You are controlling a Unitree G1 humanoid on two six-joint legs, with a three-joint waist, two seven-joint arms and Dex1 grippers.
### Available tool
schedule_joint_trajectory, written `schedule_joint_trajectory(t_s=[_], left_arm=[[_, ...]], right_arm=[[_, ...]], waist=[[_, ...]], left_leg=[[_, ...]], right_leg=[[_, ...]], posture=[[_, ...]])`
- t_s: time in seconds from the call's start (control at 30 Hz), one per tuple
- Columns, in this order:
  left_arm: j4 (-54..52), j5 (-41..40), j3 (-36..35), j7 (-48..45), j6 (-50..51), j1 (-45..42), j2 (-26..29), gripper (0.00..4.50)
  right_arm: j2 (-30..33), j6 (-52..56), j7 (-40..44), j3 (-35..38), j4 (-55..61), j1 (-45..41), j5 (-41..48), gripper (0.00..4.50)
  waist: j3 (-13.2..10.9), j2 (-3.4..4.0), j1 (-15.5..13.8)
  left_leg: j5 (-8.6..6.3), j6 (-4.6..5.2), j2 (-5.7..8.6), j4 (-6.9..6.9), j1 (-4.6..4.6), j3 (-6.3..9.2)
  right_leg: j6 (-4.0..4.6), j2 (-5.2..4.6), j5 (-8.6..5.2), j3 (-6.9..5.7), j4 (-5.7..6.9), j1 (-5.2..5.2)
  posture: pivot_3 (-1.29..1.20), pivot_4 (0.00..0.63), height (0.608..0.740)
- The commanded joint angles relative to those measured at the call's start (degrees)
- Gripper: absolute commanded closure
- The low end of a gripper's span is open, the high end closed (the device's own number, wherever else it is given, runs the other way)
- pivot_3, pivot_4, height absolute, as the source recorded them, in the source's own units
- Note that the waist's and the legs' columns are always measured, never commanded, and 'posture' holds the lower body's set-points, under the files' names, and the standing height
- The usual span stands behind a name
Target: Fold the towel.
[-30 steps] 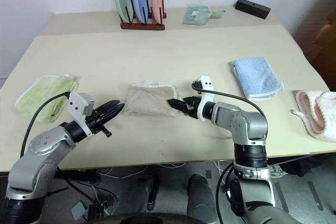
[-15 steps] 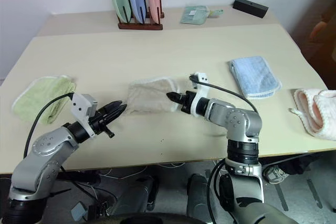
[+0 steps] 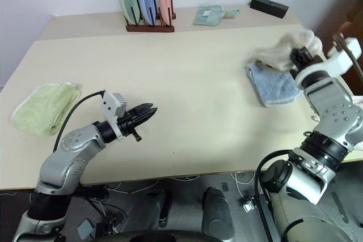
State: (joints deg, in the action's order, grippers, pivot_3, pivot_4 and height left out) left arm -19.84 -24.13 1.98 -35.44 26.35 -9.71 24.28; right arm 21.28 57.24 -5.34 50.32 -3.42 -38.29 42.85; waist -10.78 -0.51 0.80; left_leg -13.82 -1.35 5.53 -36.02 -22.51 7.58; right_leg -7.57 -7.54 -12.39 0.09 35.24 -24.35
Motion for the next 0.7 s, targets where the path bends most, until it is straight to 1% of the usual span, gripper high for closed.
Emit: schedule_joint_trajectory(t_s=[0.03, 0.13, 0.2, 0.3, 0.37, 0.5, 0.6, 0.7], left_arm=[[-0.2, 0.6, 0.9, -0.8, -1.4, -0.4, -0.2, 3.59], [0.2, 1.0, 1.8, -1.0, -1.7, -0.4, -0.5, 3.59], [0.4, 1.3, 2.2, -1.0, -1.8, -0.4, -0.6, 3.59], [0.6, 1.6, 2.4, -1.1, -1.9, -0.5, -0.9, 3.59], [0.8, 1.7, 2.5, -1.1, -1.9, -0.6, -1.1, 3.59], [1.1, 1.8, 2.3, -1.4, -2.3, -0.1, -1.0, 3.59], [2.0, 2.7, 1.5, -0.8, -3.7, -0.2, -1.1, 3.59], [3.3, 2.1, -1.9, 1.4, -3.9, -0.6, -1.6, 3.59]], right_arm=[[-1.9, 3.9, -4.5, 1.0, 4.5, 2.9, 3.3, 4.43], [-3.8, 5.0, -8.3, 2.2, 6.4, 5.8, 4.4, 4.43], [-3.6, 4.3, -8.9, 1.8, 7.0, 6.9, 4.3, 4.43], [-2.8, 2.5, -7.9, 0.7, 8.1, 7.7, 4.6, 3.50], [-1.3, 0.5, -7.0, -0.7, 8.5, 8.2, 3.1, 2.53], [2.5, -7.8, -6.4, -2.5, 9.0, 8.3, -1.8, 0.58], [7.4, -13.4, -1.4, -8.2, 10.0, 9.9, -6.8, 0.58], [12.3, -19.1, 4.3, -15.1, 11.4, 11.8, -12.3, 0.58]], waist=[[0.0, 0.07, 0.1], [0.0, 0.15, 0.0], [0.0, 0.15, -0.1], [0.0, 0.15, -0.1], [0.0, 0.15, -0.1], [0.0, 0.16, -0.1], [0.0, 0.16, -0.1], [0.0, 0.16, 0.1]], left_leg=[[0.00, 0.01, 0.00, 0.00, 0.00, 0.00], [-0.01, 0.02, 0.00, -0.04, 0.01, 0.03], [-0.01, 0.03, 0.00, -0.07, 0.01, 0.04], [-0.01, 0.04, 0.01, -0.08, 0.01, 0.03], [-0.01, 0.04, 0.01, -0.08, 0.01, 0.01], [-0.01, 0.04, 0.02, -0.07, 0.01, -0.08], [-0.01, 0.04, 0.03, -0.08, 0.01, -0.16], [-0.01, 0.04, 0.02, -0.06, 0.02, -0.19]], right_leg=[[0.00, 0.00, 0.00, 0.01, 0.00, 0.00], [0.00, 0.00, 0.01, 0.09, 0.00, 0.00], [0.00, 0.00, 0.01, 0.09, 0.00, 0.00], [-0.01, 0.00, 0.01, 0.09, 0.00, 0.01], [-0.01, 0.00, 0.01, 0.09, 0.00, 0.01], [-0.01, 0.00, 0.01, 0.09, 0.00, 0.01], [-0.02, 0.00, 0.00, 0.08, -0.01, 0.02], [-0.02, 0.01, 0.00, 0.09, -0.01, 0.02]], posture=[[0.00, 0.150, 0.740], [0.00, 0.150, 0.740], [0.00, 0.150, 0.740], [0.00, 0.150, 0.740], [0.00, 0.150, 0.740], [0.00, 0.150, 0.740], [0.00, 0.150, 0.740], [0.00, 0.150, 0.740]])
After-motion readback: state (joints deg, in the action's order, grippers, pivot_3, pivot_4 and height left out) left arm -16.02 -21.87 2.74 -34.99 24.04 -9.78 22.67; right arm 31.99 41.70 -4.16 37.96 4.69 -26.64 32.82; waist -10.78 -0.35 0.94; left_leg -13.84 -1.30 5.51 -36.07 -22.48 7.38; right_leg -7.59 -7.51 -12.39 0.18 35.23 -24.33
